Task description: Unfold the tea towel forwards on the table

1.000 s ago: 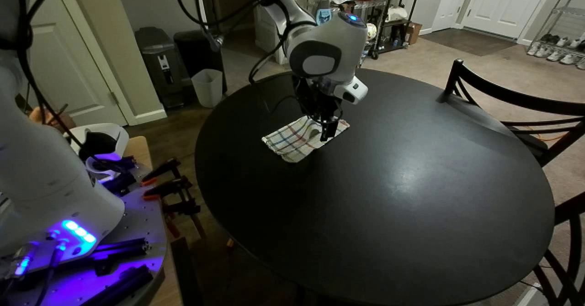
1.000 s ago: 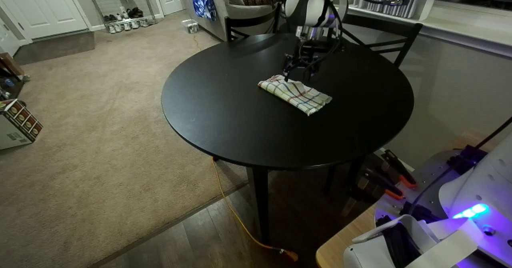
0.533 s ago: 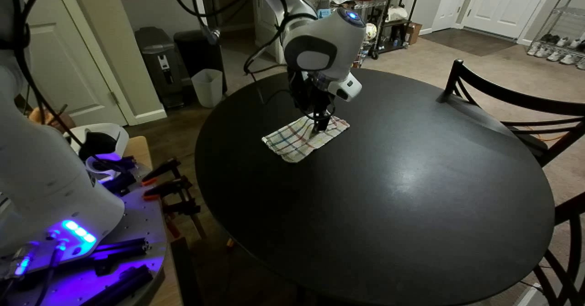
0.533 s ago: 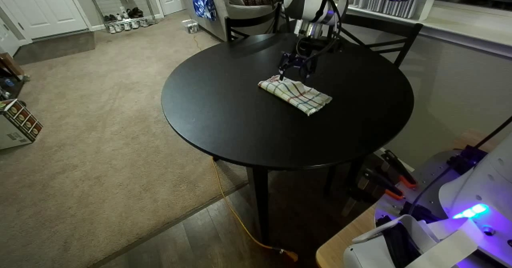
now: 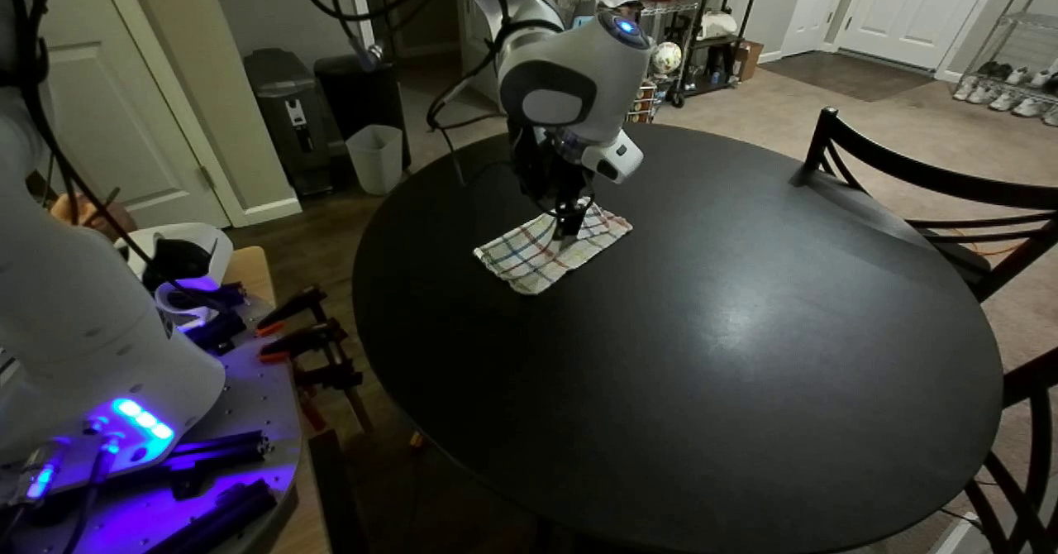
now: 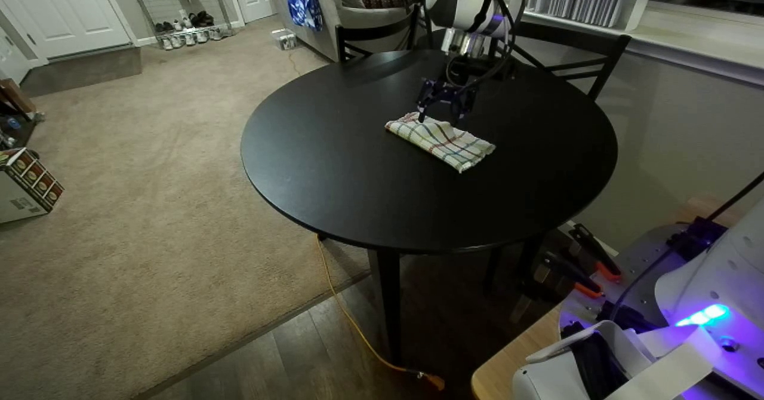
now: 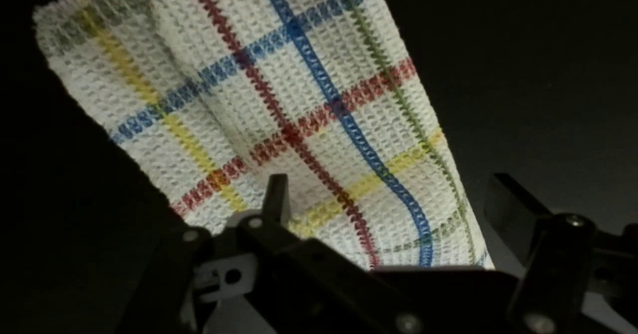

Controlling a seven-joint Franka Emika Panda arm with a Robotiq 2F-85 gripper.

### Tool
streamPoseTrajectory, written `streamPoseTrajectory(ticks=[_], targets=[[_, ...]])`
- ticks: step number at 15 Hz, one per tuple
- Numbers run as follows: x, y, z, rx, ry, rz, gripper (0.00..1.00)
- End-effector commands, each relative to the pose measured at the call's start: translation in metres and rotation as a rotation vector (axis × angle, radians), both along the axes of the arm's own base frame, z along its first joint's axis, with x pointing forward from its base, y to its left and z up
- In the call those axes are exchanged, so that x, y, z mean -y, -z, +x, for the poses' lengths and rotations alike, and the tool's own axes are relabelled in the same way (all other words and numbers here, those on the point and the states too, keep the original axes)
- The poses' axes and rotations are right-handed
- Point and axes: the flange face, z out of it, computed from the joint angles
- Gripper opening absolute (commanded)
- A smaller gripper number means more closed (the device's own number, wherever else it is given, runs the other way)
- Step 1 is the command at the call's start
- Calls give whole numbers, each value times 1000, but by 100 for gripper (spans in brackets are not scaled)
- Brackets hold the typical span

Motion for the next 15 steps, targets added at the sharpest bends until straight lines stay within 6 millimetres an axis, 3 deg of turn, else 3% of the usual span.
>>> streamPoseTrajectory(ticks=[1,12,13,14,15], targets=[[3,3,-10,30,-62,9,100],[12,6,6,135,-92,-41,100],[11,7,7,129,-94,-35,89],[11,7,6,125,-102,-23,73],[11,7,6,126,-100,-23,67]])
